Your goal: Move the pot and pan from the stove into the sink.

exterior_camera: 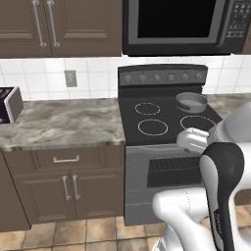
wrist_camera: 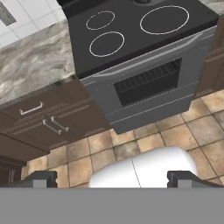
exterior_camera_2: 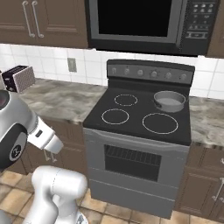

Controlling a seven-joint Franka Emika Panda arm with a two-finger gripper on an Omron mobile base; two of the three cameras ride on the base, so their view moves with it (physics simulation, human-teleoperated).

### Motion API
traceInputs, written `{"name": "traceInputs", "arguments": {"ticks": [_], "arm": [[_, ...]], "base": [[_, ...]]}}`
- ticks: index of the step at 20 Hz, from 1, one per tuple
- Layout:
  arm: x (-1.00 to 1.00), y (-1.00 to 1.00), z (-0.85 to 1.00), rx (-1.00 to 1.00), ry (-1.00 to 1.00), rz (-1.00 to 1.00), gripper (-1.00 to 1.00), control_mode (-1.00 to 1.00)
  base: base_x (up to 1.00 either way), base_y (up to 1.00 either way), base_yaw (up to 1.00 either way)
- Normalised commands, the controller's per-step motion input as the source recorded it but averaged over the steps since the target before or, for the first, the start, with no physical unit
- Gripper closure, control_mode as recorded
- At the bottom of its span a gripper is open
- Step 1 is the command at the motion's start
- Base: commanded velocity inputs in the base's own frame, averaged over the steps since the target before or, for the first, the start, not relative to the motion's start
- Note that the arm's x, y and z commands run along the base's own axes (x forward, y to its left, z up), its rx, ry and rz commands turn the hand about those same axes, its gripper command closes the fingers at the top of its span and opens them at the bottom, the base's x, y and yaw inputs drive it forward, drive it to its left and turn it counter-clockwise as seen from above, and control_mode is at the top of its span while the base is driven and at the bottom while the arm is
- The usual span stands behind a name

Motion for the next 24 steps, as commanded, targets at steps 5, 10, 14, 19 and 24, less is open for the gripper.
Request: {"name": "traceInputs", "arguments": {"ticks": [5, 10, 14, 19, 24], "arm": [[0.00, 0.00, 0.00, 0.00, 0.00, 0.00, -1.00, 1.00], [0.00, 0.00, 0.00, 0.00, 0.00, 0.00, -1.00, 1.00], [0.00, 0.00, 0.00, 0.00, 0.00, 0.00, -1.00, 1.00], [0.00, 0.00, 0.00, 0.00, 0.00, 0.00, -1.00, 1.00], [0.00, 0.00, 0.00, 0.00, 0.00, 0.00, -1.00, 1.00]], "base": [[0.14, 0.04, -0.01], [0.00, -0.40, 0.00], [0.05, -0.69, 0.00], [0.09, -0.71, 0.00], [0.10, -0.68, 0.00]]}}
